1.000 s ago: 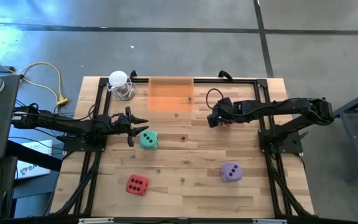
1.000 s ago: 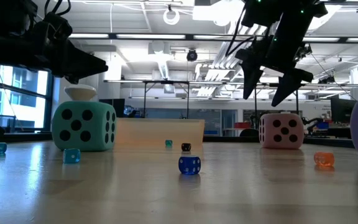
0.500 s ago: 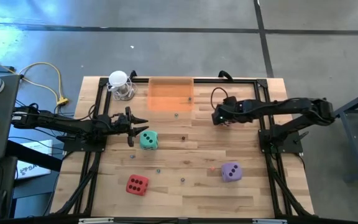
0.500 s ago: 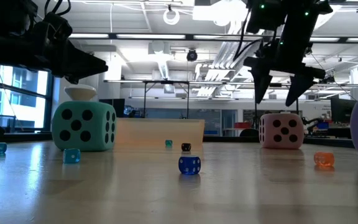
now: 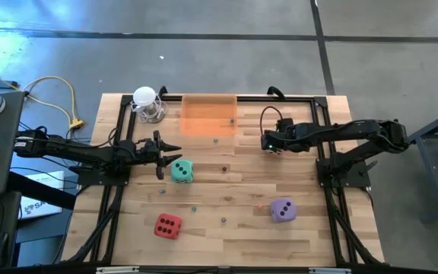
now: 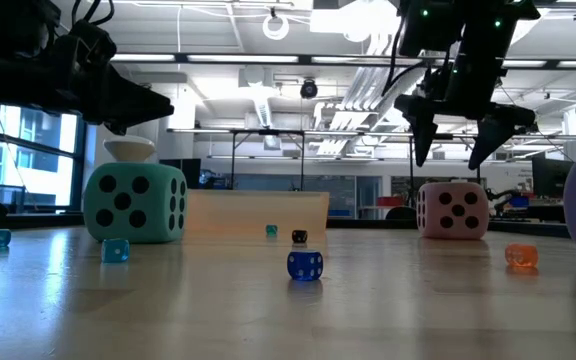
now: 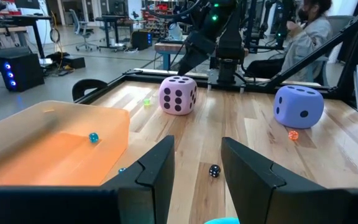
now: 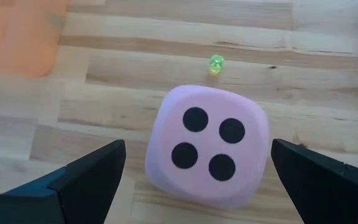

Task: Pick & Place Dice
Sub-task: Put the large pink die into the bin

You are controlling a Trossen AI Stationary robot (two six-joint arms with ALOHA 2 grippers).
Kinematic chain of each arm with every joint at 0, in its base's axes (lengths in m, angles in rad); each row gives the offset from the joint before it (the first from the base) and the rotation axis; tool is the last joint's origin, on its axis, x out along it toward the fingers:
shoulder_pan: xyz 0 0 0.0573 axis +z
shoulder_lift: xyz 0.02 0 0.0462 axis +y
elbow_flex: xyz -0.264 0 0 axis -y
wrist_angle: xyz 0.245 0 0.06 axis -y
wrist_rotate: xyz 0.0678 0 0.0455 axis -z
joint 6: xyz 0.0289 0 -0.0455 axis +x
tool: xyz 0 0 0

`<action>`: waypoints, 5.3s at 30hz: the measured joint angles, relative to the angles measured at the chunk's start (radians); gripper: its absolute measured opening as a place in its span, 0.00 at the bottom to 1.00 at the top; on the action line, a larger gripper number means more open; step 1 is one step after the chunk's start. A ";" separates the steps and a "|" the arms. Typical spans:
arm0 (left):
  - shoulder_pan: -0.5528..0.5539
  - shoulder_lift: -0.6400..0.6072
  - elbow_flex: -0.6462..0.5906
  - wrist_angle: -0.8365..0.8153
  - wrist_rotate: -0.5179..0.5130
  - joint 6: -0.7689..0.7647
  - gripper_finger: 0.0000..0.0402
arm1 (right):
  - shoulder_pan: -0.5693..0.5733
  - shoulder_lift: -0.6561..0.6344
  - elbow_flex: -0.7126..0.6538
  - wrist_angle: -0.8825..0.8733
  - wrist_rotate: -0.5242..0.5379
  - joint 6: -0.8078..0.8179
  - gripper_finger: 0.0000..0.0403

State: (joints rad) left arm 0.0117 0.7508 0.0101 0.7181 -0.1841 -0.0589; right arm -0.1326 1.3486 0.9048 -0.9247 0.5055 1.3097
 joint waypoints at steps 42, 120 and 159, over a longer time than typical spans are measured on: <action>0.000 0.000 0.000 0.000 0.000 -0.001 0.32 | 0.000 0.000 -0.141 0.242 0.047 -0.031 0.98; 0.000 0.000 0.000 0.022 0.000 -0.001 0.32 | -0.072 0.041 -0.103 1.214 -0.077 -0.786 0.78; 0.000 0.000 0.000 0.004 -0.003 -0.001 0.32 | -0.316 0.625 0.549 0.743 -0.224 -0.922 0.98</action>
State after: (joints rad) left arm 0.0116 0.7509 0.0101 0.7226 -0.1867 -0.0600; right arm -0.4488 1.9732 1.4536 -0.1816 0.2812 0.3873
